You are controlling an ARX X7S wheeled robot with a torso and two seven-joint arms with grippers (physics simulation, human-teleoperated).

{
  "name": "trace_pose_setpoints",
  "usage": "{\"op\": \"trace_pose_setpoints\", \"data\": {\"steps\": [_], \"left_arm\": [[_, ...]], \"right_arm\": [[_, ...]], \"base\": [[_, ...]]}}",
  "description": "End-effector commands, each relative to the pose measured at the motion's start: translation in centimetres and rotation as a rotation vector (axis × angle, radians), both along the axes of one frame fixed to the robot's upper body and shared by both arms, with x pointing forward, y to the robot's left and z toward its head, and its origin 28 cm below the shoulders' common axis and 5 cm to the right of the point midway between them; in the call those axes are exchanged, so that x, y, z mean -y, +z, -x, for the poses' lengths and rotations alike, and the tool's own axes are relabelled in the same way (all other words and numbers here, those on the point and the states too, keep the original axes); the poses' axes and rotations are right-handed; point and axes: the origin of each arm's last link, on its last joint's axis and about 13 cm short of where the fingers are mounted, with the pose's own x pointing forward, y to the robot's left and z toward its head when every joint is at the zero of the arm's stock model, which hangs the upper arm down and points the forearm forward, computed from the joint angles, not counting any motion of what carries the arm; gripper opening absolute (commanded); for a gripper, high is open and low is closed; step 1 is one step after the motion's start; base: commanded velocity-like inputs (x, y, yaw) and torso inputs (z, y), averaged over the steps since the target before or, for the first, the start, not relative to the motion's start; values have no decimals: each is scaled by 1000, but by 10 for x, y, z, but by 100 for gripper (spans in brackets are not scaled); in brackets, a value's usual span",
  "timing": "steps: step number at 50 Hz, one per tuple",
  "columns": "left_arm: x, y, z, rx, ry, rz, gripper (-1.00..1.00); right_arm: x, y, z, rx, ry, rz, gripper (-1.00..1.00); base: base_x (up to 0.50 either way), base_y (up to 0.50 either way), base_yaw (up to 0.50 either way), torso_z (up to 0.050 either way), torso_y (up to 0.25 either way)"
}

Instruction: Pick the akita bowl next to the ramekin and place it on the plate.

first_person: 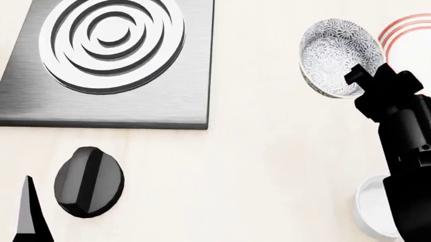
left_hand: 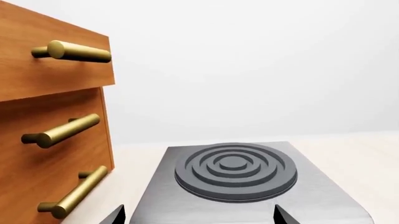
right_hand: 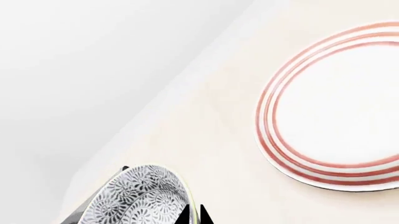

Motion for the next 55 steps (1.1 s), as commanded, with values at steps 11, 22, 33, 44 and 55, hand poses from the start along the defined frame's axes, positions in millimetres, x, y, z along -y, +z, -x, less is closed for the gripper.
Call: {"op": "trace_pose_setpoints", "data": {"steps": [11, 22, 33, 44, 55], "left_arm": [[0, -1, -1, -3, 0, -1, 100], [0, -1, 0, -3, -2, 1, 100], [-1, 0, -1, -6, 1, 1, 100], [-1, -1, -2, -9, 1, -1, 100], [-1, -2, -3, -12, 4, 2, 100]], "right_arm": [[19, 17, -5, 4, -65, 8, -100], [32, 29, -8, 6, -122, -1, -100], [42, 36, -14, 1, -163, -6, -100], [49, 36, -20, -7, -191, -18, -100], [61, 39, -26, -43, -242, 8, -100]], "base": [[0, 0, 0, 0, 1], [0, 0, 0, 0, 0], [0, 0, 0, 0, 1], [0, 0, 0, 0, 0], [0, 0, 0, 0, 1]]}}
